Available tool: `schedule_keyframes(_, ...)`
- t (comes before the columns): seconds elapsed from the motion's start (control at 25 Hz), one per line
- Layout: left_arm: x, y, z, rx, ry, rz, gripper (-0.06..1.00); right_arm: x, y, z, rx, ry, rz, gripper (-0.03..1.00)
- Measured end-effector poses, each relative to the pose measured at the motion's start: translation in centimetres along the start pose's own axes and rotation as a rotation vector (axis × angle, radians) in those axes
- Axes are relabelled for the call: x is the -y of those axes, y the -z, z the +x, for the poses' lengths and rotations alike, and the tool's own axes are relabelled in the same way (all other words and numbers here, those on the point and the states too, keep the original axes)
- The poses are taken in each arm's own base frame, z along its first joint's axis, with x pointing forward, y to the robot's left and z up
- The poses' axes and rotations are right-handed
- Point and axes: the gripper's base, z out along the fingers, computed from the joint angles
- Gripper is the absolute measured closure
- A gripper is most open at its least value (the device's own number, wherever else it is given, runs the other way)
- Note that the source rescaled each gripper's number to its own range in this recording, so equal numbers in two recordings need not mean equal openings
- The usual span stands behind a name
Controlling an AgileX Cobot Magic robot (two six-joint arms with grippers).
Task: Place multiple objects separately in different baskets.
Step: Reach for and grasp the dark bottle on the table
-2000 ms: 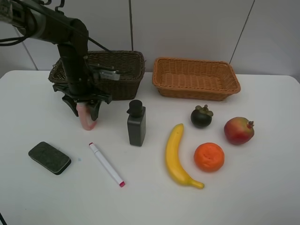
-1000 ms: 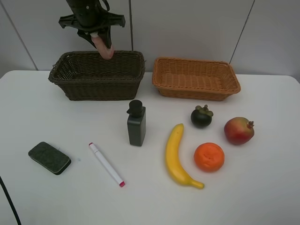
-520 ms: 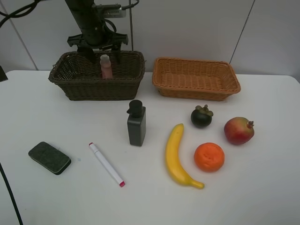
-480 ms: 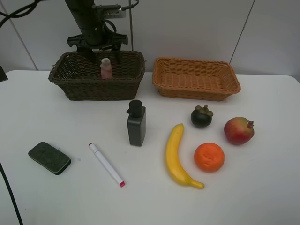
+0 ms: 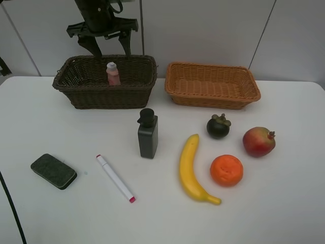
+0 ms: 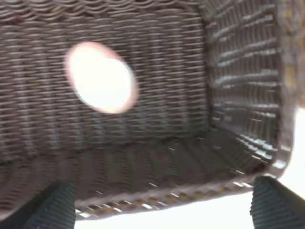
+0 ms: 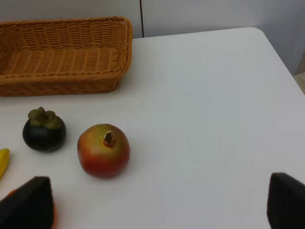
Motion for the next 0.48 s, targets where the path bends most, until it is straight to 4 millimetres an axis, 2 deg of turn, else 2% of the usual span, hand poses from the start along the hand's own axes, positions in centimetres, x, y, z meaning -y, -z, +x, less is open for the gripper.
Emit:
schedule_keyframes(0.16, 1.6, 1.7, 2.7, -0.074, -0.029, 0.094, 0.04, 0.0, 0.0, 0.0, 0.0, 0.0, 0.0, -0.02)
schedule_keyframes(0.36, 4.7, 5.1, 9.2, -0.162, -0.1, 0.103, 0.04, 0.0, 0.0, 0.0, 0.0, 0.0, 0.0, -0.02)
schedule_keyframes(0.48, 7.1, 6.1, 13.0, -0.198, -0.159, 0.081, 0.04, 0.0, 0.0, 0.0, 0.0, 0.0, 0.0, -0.02)
